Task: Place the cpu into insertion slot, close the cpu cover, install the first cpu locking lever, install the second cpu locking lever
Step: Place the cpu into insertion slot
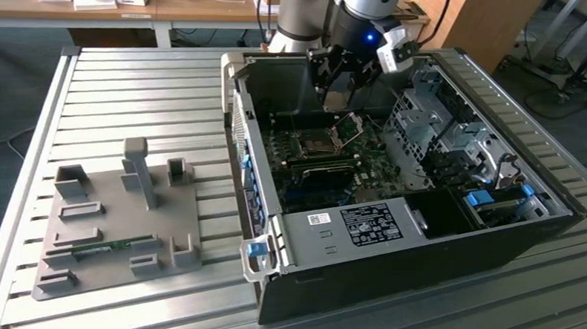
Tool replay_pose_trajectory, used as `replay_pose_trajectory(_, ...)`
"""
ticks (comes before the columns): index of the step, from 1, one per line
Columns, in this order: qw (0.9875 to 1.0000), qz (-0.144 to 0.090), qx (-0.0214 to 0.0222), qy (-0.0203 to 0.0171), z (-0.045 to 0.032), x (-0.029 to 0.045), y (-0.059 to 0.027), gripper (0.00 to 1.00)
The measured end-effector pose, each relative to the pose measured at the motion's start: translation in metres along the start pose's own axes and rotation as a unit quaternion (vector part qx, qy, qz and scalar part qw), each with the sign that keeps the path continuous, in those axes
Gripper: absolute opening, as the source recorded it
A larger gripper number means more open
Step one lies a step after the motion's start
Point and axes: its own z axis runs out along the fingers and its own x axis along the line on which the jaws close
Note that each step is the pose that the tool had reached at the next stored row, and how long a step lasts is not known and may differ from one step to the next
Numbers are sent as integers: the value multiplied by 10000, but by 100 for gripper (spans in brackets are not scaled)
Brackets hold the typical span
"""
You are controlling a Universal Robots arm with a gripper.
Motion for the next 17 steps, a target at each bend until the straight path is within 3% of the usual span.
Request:
replay_pose_trajectory(8,10000,0,18,0,89,1,-8,54)
replay_pose_trajectory(17,10000,1,19,-1,127,7,-12,54)
